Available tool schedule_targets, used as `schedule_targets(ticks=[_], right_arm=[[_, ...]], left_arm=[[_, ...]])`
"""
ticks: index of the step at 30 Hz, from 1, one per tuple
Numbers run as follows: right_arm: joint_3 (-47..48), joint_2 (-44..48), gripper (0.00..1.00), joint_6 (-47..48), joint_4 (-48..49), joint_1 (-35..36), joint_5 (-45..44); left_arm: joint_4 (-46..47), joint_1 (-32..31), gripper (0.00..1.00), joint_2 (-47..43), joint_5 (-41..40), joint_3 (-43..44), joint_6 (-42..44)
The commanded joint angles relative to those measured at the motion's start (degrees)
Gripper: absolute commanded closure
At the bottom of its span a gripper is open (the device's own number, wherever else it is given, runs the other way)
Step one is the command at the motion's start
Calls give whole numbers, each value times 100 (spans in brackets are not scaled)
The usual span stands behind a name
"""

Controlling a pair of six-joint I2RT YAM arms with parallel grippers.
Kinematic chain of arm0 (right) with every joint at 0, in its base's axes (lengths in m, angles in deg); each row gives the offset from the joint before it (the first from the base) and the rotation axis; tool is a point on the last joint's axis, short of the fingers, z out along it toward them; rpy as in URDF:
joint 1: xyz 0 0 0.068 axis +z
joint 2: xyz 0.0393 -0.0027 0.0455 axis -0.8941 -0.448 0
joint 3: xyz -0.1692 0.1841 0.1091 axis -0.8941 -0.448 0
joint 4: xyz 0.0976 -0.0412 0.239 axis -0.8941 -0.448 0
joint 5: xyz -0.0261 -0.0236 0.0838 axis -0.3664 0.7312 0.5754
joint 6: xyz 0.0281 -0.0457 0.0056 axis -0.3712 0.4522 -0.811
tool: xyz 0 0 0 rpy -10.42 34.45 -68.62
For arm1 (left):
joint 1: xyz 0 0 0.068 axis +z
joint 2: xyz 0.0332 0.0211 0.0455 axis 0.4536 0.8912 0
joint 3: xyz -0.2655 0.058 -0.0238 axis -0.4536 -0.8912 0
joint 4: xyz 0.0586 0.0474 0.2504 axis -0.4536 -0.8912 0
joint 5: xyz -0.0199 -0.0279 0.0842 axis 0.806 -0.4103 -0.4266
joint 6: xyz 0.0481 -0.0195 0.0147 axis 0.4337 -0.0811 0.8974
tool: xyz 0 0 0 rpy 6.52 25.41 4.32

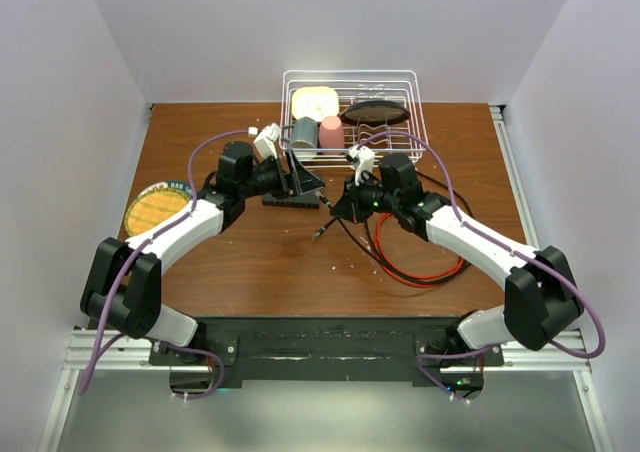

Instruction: Insert the plug into the switch port

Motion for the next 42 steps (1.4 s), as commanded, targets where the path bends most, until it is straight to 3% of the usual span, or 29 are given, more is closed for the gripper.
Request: schedule_targets(ticks=[1, 10, 13, 16, 17, 18, 21, 23, 24, 27, 31, 37, 42], right_arm=[[305, 66, 100, -106, 300, 38, 515], [331, 136, 100, -229, 335, 38, 630], [340, 145, 100, -256, 353, 38, 656], [340, 145, 100, -256, 326, 38, 656], [349, 145, 100, -247, 318, 38, 647], [349, 154, 100, -247, 309, 38, 638], [401, 163, 98, -238, 291, 38, 559], [497, 154, 83, -221, 186, 47, 394], [515, 163, 67, -212, 168, 38, 340], [577, 311, 38, -159, 19, 64, -211], [665, 488, 20, 69, -218, 196, -1125], [972, 304, 23, 517, -570, 872, -2585], [1104, 49, 36, 641, -605, 1514, -3316]], left_arm=[[311, -83, 29, 115, 179, 262, 19], [276, -321, 46, 405, 372, 473, 168], [337, -374, 58, 441, 399, 481, 160], [346, -409, 81, 459, 416, 508, 168], [328, -409, 95, 459, 416, 525, 168], [293, -418, 100, 467, 399, 534, 186], [92, -453, 100, 432, 267, 578, 239], [3, -488, 100, 406, 145, 604, 248], [-128, -497, 100, 362, 83, 622, 239], [-531, -506, 100, 283, -277, 683, 204], [-1532, -506, 100, 230, -1067, 938, 134], [-2159, -506, 100, 89, -1789, 1149, -244], [-2379, -506, 100, 45, -2097, 1237, -403]])
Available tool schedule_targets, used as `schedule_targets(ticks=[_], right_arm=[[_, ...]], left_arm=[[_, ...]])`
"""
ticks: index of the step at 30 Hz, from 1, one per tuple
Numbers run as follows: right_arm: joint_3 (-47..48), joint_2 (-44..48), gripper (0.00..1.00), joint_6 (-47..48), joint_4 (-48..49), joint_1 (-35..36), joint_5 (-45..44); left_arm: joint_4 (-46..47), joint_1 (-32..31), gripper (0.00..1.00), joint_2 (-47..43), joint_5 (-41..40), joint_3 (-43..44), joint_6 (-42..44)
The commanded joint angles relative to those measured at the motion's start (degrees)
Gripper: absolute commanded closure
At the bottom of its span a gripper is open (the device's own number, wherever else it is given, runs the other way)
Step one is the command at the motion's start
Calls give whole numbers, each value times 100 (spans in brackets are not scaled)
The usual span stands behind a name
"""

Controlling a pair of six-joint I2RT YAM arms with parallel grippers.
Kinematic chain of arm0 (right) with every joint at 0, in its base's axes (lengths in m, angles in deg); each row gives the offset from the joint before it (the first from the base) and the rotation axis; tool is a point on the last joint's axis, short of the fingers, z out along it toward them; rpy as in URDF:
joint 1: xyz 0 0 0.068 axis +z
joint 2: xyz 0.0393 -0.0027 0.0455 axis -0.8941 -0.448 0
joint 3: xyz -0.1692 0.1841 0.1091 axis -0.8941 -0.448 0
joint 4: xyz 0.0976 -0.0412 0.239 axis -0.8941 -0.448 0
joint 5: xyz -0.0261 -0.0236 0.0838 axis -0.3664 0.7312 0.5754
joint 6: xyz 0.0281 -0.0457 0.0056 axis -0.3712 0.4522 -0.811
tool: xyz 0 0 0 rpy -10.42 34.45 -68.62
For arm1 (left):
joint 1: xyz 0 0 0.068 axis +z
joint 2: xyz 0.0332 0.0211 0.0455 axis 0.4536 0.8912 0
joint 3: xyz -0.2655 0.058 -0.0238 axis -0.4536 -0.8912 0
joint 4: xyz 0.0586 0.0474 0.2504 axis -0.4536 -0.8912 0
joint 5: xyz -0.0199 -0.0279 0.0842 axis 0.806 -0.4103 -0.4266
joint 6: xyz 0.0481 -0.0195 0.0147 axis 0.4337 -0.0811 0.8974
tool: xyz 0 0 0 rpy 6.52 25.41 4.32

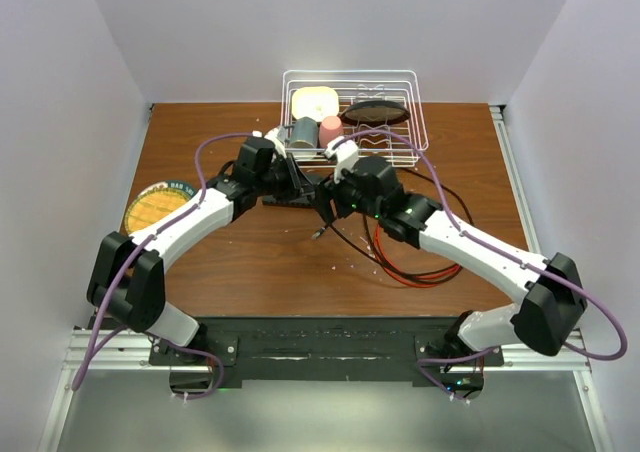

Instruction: Insert the plug into the switch port

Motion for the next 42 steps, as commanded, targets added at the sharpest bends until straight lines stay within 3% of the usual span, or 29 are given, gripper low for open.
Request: schedule_targets(ticks=[1, 5, 12, 32, 34, 36, 40, 41, 42], right_arm=[[270, -290, 38, 265, -125, 411, -1033], [235, -431, 44, 238, -19, 657, -1419], [173, -677, 65, 1, 192, 798, -2192], [-161, -1002, 67, -280, 833, 816, -1631], [-205, -1082, 75, -324, 851, 824, -1745], [-188, -1152, 97, -376, 851, 824, -1928], [-231, -968, 100, -360, 851, 824, -2026], [-231, -915, 100, -342, 851, 824, -2026], [-223, -828, 100, -324, 851, 824, -2026]], left_arm=[[-259, -1, 100, -232, -423, 282, -232], [-206, 8, 100, -232, -362, 300, -294], [-66, 8, 100, -214, -151, 317, -303], [101, 8, 100, -311, -80, 229, -399], [128, 8, 100, -311, -54, 212, -417], [128, 8, 100, -338, -54, 194, -408], [110, 17, 100, -381, -133, 168, -295], [93, 26, 97, -416, -177, 159, -233], [67, 34, 88, -443, -212, 168, -146]])
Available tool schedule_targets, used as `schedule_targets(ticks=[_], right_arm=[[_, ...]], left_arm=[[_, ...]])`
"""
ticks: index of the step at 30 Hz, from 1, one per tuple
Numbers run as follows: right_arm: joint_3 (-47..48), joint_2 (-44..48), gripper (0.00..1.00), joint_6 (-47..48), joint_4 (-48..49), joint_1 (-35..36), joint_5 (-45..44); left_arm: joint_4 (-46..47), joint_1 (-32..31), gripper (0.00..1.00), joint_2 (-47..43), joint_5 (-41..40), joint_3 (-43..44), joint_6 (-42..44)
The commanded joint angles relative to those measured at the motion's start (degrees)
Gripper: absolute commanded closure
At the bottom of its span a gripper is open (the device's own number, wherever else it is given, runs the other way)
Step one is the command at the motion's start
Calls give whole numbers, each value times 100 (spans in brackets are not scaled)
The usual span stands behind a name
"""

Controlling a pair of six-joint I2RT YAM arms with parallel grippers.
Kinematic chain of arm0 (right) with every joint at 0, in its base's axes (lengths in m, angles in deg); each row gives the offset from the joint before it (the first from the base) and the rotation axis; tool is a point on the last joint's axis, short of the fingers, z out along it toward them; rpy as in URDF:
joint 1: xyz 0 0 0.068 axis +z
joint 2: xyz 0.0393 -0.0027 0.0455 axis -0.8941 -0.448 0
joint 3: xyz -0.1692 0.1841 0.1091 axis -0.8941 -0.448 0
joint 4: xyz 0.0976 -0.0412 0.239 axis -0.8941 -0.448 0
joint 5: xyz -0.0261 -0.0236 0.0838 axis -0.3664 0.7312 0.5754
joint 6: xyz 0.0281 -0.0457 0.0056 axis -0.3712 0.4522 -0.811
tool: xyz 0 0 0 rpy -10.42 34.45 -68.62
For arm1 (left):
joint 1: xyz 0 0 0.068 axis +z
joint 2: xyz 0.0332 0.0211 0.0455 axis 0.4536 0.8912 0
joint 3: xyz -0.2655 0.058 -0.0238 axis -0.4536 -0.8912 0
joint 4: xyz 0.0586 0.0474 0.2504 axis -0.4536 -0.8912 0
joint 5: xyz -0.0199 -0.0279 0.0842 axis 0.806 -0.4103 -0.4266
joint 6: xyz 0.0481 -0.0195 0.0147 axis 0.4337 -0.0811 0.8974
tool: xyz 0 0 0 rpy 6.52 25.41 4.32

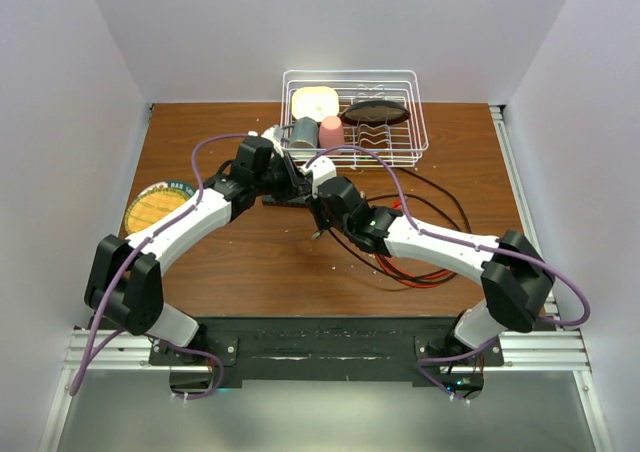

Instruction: Insert the plug into the switch port

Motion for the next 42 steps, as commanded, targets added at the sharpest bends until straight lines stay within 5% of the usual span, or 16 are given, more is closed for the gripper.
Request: schedule_targets(ticks=[1, 2, 5, 8, 10, 18, 25, 33, 38, 42], right_arm=[[-72, 353, 100, -7, 93, 5, -43], [-89, 406, 100, 45, 84, 5, 38], [-90, 538, 100, 256, -21, -13, 608], [60, 591, 100, 476, -302, -57, 1318], [130, 687, 100, 625, -461, -109, 1610], [289, 793, 100, 644, -497, -864, 4139], [420, 556, 100, 363, -180, -1305, 5143], [587, 362, 100, 213, -136, -1349, 5048], [596, 354, 100, 116, -83, -1358, 4952], [578, 380, 100, -24, 49, -1366, 4961]], left_arm=[[218, 32, 82, -390, -129, 126, 337], [182, 67, 75, -417, -191, 126, 435], [41, 181, 32, -575, -384, 92, 673], [67, 252, 9, -830, -578, -84, 822], [190, 287, 5, -1057, -657, -260, 928], [1455, 445, 12, -1779, 63, -1103, 1245], [2448, 445, 20, -2060, 1109, -1622, 1341], [2379, 437, 31, -2017, 1145, -1596, 1420], [2441, 428, 56, -1920, 1215, -1561, 1429], [2458, 402, 66, -1815, 1328, -1544, 1456]])
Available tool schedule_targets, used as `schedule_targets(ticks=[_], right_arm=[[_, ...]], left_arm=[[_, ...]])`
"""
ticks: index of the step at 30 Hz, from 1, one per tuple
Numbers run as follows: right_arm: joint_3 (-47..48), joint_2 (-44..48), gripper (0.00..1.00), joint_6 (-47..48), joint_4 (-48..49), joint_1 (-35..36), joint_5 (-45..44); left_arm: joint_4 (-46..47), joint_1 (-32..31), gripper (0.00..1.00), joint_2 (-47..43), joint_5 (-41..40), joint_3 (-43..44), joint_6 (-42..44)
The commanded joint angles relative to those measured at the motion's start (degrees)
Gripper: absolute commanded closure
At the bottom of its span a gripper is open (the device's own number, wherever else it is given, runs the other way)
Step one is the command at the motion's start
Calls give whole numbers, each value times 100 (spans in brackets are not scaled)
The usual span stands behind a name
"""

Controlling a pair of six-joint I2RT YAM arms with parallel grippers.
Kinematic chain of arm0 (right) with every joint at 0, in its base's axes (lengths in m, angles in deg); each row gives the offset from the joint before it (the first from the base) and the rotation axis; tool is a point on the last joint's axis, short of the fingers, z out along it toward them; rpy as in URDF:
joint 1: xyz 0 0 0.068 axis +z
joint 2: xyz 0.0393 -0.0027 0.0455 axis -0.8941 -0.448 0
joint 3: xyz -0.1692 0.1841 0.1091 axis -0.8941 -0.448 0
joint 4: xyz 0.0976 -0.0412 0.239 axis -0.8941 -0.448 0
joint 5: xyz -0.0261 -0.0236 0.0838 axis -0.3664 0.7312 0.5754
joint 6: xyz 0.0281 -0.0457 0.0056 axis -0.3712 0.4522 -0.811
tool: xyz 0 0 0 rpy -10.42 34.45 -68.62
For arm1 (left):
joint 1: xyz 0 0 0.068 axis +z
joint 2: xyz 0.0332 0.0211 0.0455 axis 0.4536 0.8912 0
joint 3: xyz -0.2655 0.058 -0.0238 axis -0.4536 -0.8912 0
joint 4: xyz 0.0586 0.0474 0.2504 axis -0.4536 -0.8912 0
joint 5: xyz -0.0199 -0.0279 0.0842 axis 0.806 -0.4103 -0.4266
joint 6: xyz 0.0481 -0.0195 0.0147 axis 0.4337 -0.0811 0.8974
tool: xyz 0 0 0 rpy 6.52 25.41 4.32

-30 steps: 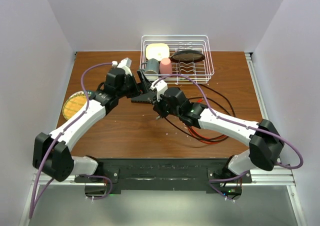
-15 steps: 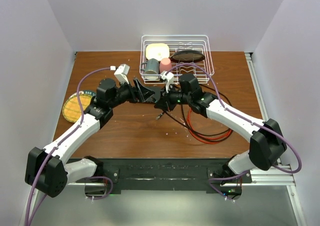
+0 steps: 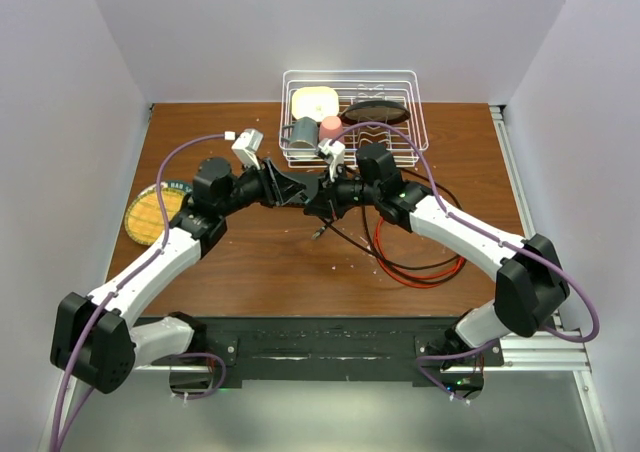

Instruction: Insert the plug into the switch port

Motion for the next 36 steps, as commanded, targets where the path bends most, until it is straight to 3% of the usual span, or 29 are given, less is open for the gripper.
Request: schedule_targets(ticks=[1, 5, 6, 7, 8, 10, 11, 14, 17, 27, 36], right_arm=[[251, 37, 100, -223, 385, -16, 100], [321, 11, 100, -241, 359, -16, -6], [338, 2, 100, -241, 342, -16, -15], [365, 10, 100, -224, 315, -16, -41], [417, 2, 100, -206, 202, -16, -137], [444, 72, 87, -162, 148, -16, -452], [522, 107, 66, -75, -26, -24, -620], [558, 318, 32, -4, -194, -16, -1216], [480, 555, 22, -39, -160, 2, -1753], [391, 441, 22, 5, -63, 283, -1949], [312, 108, 37, -92, 130, 450, -1922]], left_arm=[[323, -27, 67, 115, 256, 157, 111], [305, -62, 72, 203, 318, 227, 111], [288, -71, 80, 221, 300, 253, 111], [218, -71, 96, 221, 248, 262, 103], [183, -71, 100, 212, 195, 306, 94], [-107, -71, 100, 212, -120, 385, -3], [-195, -71, 100, 212, -235, 464, -38], [-792, -71, 100, 256, -744, 744, -231], [-1469, -71, 100, 379, -1062, 1043, -477], [-1699, -71, 100, 572, -1036, 1194, -741], [-1655, -71, 100, 555, -974, 1176, -768]])
